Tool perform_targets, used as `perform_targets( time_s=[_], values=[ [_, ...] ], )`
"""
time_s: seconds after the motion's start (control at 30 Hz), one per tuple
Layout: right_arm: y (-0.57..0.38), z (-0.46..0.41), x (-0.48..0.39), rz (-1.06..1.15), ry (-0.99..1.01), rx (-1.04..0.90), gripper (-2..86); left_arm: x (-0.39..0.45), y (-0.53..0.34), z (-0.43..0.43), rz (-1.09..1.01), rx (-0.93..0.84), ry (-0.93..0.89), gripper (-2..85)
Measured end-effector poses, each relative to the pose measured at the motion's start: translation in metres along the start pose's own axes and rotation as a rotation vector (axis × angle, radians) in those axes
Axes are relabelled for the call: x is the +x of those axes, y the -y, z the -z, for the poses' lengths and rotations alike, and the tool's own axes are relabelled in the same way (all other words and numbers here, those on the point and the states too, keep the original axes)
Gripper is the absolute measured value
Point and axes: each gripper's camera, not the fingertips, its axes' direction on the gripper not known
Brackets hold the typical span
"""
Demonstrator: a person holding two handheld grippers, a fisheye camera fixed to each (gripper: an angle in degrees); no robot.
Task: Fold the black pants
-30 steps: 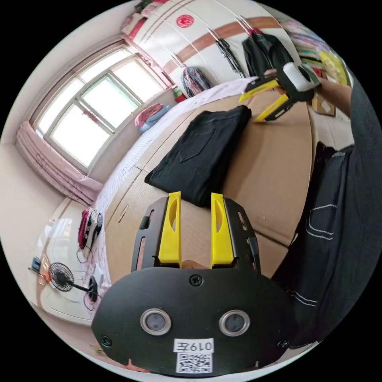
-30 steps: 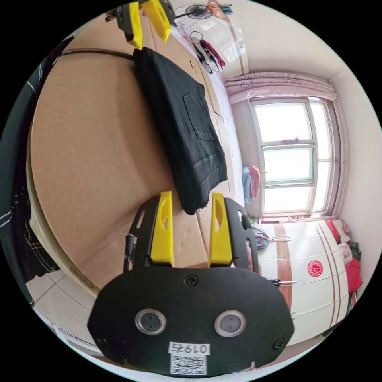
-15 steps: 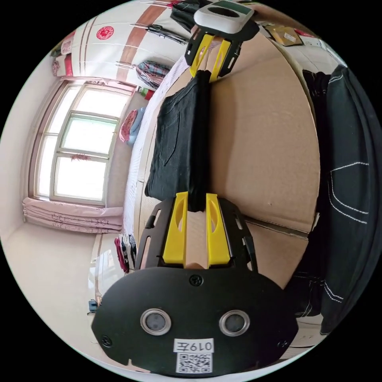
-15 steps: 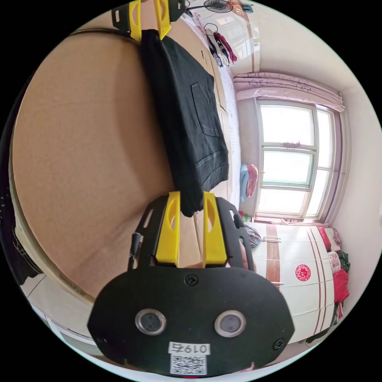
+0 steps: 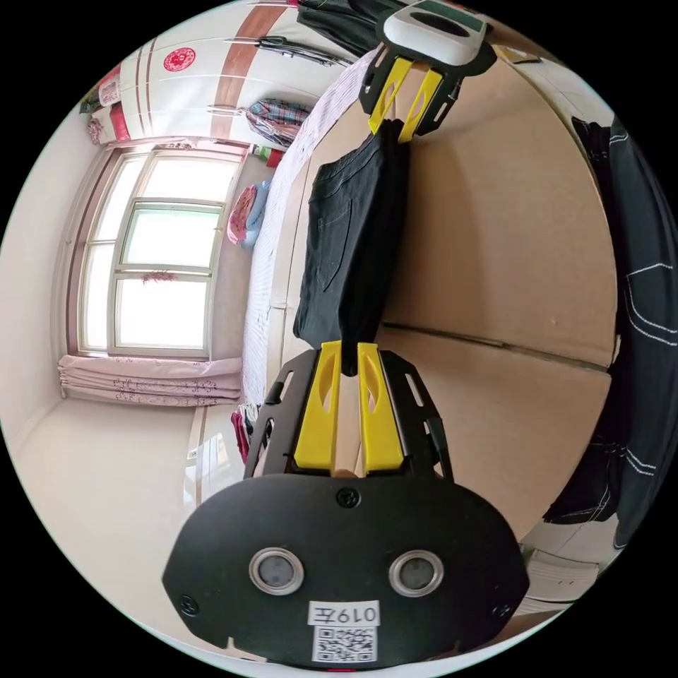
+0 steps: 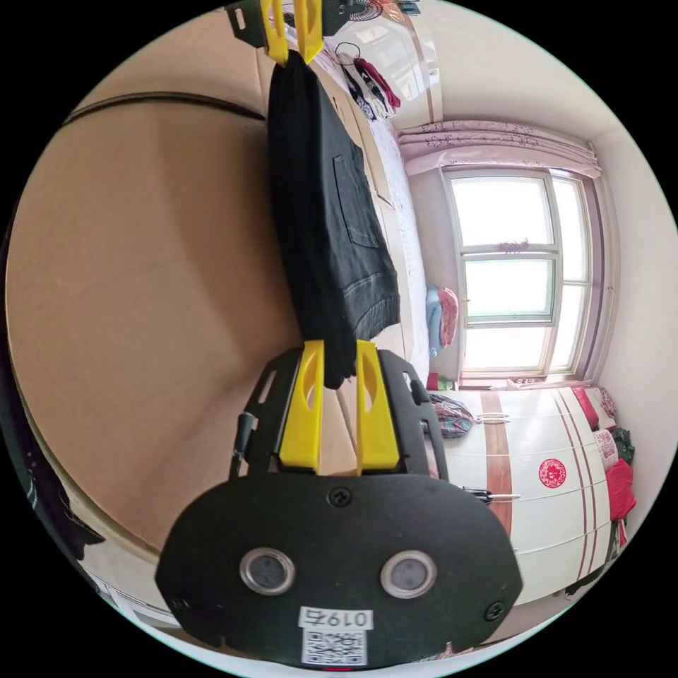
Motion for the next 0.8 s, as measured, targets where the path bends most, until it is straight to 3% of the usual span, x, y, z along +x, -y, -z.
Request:
perform_targets(
  time_s=[0.23,0.43,0.8],
  values=[
    [0.043,-0.012,0.015,-0.033,0.034,0.088,7.0,-0.010,-0.037,-0.039,0.110,-0.079,-0.023,1.1],
    [0.043,-0.029,0.025,-0.031,0.073,0.086,6.5,0.005,-0.056,-0.056,0.147,-0.034,-0.075,1.0],
    [0.042,-0.037,0.005,0.037,-0.040,0.078,7.1,0.025,-0.083,-0.091,0.178,-0.060,-0.030,0.8]
  ],
)
